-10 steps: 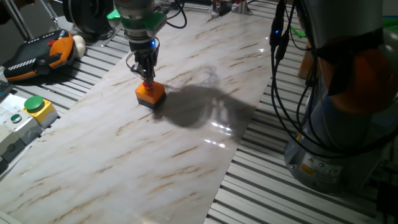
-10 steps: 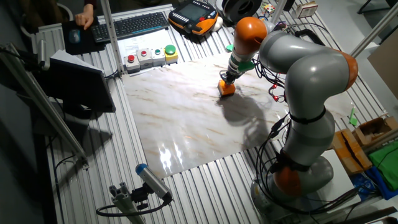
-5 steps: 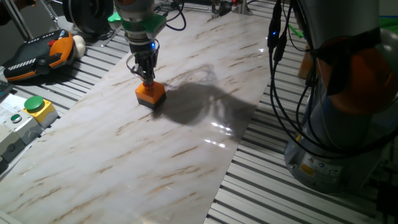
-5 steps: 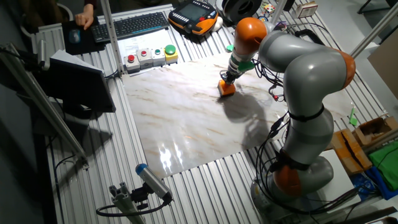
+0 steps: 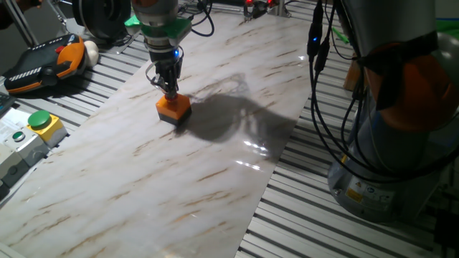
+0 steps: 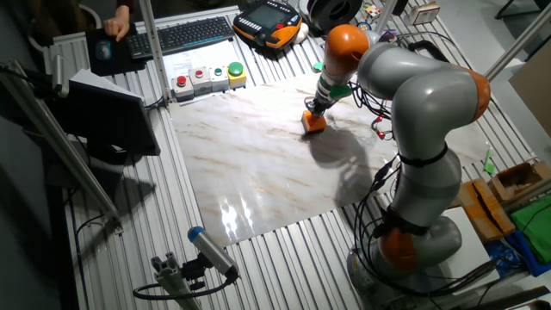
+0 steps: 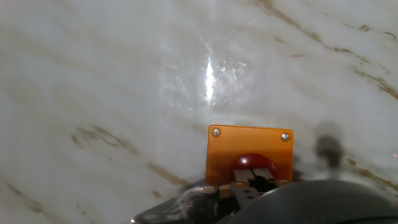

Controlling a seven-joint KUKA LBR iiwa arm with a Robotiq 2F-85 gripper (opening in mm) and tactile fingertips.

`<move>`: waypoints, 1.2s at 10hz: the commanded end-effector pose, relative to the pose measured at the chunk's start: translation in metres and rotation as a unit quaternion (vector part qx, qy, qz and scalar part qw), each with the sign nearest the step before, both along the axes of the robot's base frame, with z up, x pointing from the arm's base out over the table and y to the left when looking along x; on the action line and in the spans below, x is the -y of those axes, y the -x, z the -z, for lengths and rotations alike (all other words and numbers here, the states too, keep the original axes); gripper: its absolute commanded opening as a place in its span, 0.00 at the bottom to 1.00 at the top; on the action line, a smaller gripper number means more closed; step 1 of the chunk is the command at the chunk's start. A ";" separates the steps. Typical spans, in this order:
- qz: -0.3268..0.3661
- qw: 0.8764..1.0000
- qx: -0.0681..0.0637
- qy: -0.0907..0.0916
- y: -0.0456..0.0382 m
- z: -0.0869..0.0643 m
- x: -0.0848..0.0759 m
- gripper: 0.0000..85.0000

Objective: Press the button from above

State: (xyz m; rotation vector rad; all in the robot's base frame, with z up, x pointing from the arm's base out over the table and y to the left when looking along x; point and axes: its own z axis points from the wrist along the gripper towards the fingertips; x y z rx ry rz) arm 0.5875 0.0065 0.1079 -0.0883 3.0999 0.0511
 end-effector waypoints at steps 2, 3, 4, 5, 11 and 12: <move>0.000 1.000 -0.001 -0.001 -0.0004 0.002 0.000 0.01; -0.001 1.000 -0.002 -0.001 -0.0007 0.003 0.000 0.01; -0.001 1.000 -0.002 -0.001 -0.0012 0.005 0.000 0.01; -0.001 1.000 -0.002 -0.001 -0.0016 0.007 0.000 0.01; 0.007 1.000 -0.008 0.005 0.0047 -0.015 -0.004 0.01; 0.008 1.000 -0.008 0.006 0.0072 -0.022 -0.006 0.01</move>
